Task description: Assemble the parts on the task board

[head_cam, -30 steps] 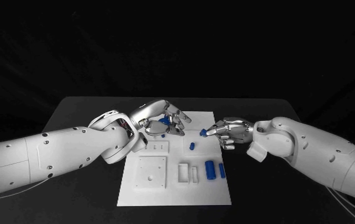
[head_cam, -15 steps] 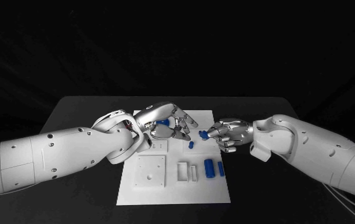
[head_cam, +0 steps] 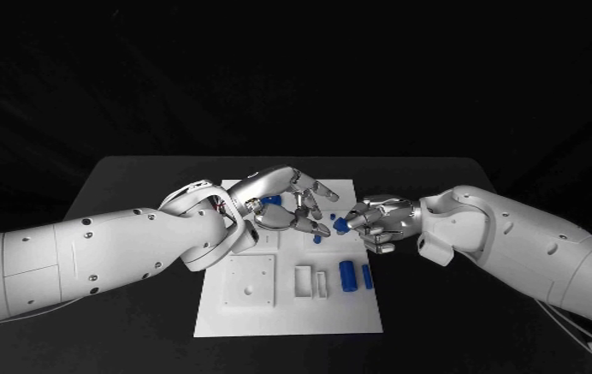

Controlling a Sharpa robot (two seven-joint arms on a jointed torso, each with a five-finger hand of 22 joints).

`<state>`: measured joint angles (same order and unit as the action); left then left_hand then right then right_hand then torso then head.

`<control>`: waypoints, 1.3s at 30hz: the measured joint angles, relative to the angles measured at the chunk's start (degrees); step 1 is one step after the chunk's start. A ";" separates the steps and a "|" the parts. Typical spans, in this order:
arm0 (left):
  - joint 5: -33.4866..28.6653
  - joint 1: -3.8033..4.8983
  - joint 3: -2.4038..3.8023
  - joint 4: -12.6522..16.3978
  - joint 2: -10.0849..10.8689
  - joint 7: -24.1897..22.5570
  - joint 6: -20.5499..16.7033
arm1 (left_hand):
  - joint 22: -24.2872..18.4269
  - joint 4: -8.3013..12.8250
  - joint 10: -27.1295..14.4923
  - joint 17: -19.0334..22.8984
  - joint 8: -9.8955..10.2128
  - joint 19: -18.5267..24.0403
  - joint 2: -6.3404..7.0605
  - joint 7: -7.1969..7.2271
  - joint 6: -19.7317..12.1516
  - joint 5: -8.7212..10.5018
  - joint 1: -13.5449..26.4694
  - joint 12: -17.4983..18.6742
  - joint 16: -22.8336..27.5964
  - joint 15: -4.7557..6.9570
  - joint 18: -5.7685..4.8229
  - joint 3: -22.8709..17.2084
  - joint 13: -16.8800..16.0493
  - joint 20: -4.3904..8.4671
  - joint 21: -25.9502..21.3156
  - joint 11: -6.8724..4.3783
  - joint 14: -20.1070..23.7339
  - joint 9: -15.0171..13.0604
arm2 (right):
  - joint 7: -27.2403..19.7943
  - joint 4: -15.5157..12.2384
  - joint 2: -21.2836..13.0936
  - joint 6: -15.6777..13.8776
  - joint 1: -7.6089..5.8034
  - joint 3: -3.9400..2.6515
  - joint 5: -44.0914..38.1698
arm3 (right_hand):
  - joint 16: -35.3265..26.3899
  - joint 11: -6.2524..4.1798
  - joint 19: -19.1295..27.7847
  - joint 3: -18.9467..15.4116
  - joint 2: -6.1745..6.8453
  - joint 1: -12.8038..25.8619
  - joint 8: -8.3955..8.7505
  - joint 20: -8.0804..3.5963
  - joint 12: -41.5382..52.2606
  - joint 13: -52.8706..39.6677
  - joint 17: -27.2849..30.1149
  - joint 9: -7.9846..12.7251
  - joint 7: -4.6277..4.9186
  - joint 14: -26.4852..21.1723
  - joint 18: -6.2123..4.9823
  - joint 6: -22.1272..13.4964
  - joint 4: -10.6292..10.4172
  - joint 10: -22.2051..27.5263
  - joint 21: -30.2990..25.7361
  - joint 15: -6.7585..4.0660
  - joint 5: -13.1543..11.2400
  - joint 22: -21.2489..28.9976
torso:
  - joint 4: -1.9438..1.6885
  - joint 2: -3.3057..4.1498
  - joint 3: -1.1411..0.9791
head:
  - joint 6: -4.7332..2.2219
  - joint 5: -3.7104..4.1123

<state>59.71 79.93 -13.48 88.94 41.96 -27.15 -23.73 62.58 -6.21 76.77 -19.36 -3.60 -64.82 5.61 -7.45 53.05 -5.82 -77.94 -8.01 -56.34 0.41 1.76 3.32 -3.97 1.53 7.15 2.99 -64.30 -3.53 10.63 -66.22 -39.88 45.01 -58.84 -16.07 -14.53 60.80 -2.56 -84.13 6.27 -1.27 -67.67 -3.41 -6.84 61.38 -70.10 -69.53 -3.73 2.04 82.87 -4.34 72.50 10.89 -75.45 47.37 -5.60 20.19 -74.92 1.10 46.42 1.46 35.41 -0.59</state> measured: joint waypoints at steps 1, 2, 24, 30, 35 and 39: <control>-0.41 0.00 0.00 0.12 -0.04 0.09 0.21 | -0.04 -0.36 0.00 0.00 0.00 0.00 -0.01 0.06 0.50 0.30 0.51 -0.01 0.00 0.00 0.00 0.10 -0.03 0.00 0.00 0.00 0.00 0.00 | 0.09 0.00 0.01 0.12 0.00 0.00 0.03 | 0.00 0.00 0.00 0.00 0.00 0.00 0.00 0.00 0.00 0.00 0.00 0.00 0.00 0.00 0.00 0.00 0.00 0.00 0.00 0.00 0.00 0.00 | -0.01 0.00 -0.01 | 0.01 0.03; -0.67 0.00 0.00 0.20 -0.08 0.15 0.39 | -0.11 -0.60 0.00 0.00 0.00 0.00 -0.03 0.12 1.63 0.47 1.11 -0.23 0.00 0.00 0.00 0.29 -0.05 0.00 0.00 0.00 0.00 -0.01 | 0.16 0.01 0.03 0.20 0.00 0.00 0.04 | 0.00 0.00 0.00 0.00 0.00 0.00 0.00 0.00 0.00 0.00 0.00 0.00 0.00 0.00 0.00 0.00 0.00 0.00 0.00 0.00 0.00 0.00 | -0.01 0.00 0.01 | 0.02 0.06; -0.77 0.00 0.01 0.23 -0.85 3.62 5.93 | 6.25 0.95 2.07 -3.03 0.00 -1.18 -7.05 2.67 11.22 -4.29 6.20 -7.55 -8.62 1.84 0.00 5.74 -3.94 1.89 6.05 -2.67 -1.84 -1.60 | 1.28 0.07 0.24 1.11 0.00 0.11 0.02 | 0.00 0.01 0.00 -0.33 0.01 0.01 0.20 0.00 0.00 -0.01 -0.08 0.00 0.09 0.00 0.00 -0.10 -0.33 0.01 0.00 0.00 0.24 0.00 | -0.01 -0.02 -0.03 | 0.28 1.03; 0.26 0.00 0.02 0.12 -1.34 4.63 6.89 | 7.12 0.74 2.10 -2.93 0.00 -0.89 -7.66 2.67 11.22 -5.67 5.64 -7.79 -9.11 2.04 0.00 6.24 -4.68 2.18 6.69 -2.70 -2.04 -1.81 | 1.69 -0.15 0.27 1.41 0.00 0.27 -0.01 | 0.00 0.01 0.00 -0.23 0.02 0.02 0.00 0.00 0.00 -0.01 -0.15 0.00 -0.10 0.00 0.00 0.09 -0.57 0.00 0.00 0.00 0.23 0.01 | 0.02 -0.02 -0.04 | 0.26 1.13; 0.91 0.00 0.02 0.00 -1.60 5.28 7.44 | 7.57 0.74 2.28 -2.93 0.00 -0.90 -8.10 2.50 10.55 -5.67 5.19 -8.18 -9.51 2.07 0.00 6.24 -4.94 2.18 7.04 -2.88 -2.07 -1.65 | 2.00 -0.24 0.39 1.63 0.00 0.38 -0.06 | 0.00 0.01 0.00 -0.23 0.25 0.24 0.00 0.00 0.00 -0.01 -0.15 -0.01 -0.10 0.00 0.00 0.09 -0.57 0.00 0.00 0.00 0.23 0.01 | 0.01 -0.02 -0.04 | 0.25 1.26; 1.26 0.00 0.03 0.00 -1.82 5.63 7.82 | 7.97 0.74 2.71 -3.05 0.00 -1.10 -8.70 2.50 10.55 -5.96 4.59 -8.18 -9.96 2.34 0.00 6.24 -5.13 2.38 7.56 -3.06 -2.35 -1.45 | 2.18 -0.26 0.53 1.74 0.00 0.45 -0.14 | 0.00 0.01 0.00 -0.23 0.25 0.24 -0.01 0.00 0.00 -0.01 -0.15 -0.01 -0.10 0.00 0.00 0.09 -0.57 0.00 0.00 0.00 0.23 0.01 | -0.01 -0.02 -0.04 | 0.25 1.31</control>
<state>60.97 79.93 -13.46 88.94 40.14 -21.53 -15.91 70.55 -5.48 79.48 -22.41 -3.60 -65.93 -3.09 -4.95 63.60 -11.78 -73.35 -16.19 -66.30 2.75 1.75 9.56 -9.10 3.92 14.72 -0.07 -66.65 -4.98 12.80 -66.48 -39.35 46.75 -58.85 -15.62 -14.67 60.80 -2.54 -84.13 6.04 -1.02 -67.43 -3.42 -6.84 61.38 -70.10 -69.68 -3.73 1.95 82.87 -4.34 72.59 10.32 -75.45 47.37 -5.60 20.42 -74.91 1.09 46.41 1.42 35.66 0.72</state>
